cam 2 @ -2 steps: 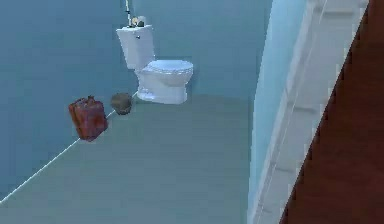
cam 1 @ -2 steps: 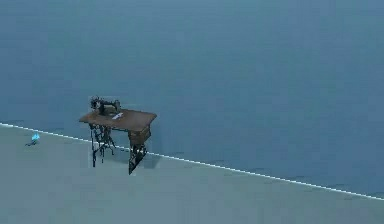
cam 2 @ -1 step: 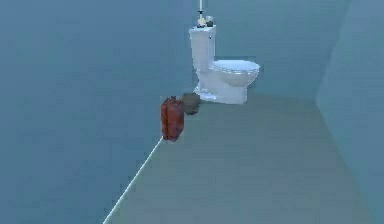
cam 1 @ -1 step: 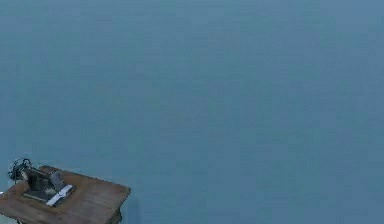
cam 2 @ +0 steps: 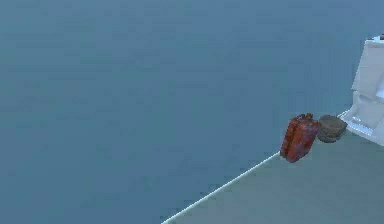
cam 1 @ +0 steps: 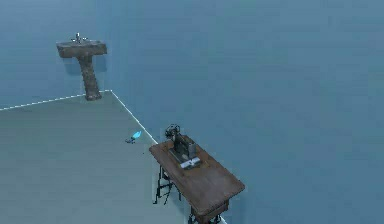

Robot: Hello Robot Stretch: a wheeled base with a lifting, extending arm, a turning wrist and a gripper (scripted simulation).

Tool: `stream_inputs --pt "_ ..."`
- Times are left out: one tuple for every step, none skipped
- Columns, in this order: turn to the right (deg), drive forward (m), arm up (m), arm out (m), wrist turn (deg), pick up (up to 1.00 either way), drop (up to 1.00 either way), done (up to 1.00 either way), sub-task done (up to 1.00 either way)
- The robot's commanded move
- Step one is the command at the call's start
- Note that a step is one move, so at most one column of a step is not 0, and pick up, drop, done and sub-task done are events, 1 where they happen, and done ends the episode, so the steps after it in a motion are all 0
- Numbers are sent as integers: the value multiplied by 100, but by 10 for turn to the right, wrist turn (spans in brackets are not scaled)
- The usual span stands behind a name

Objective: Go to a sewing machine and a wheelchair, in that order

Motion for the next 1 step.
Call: stream_inputs --pt "0 0 0 0 0 0 0 0 100"
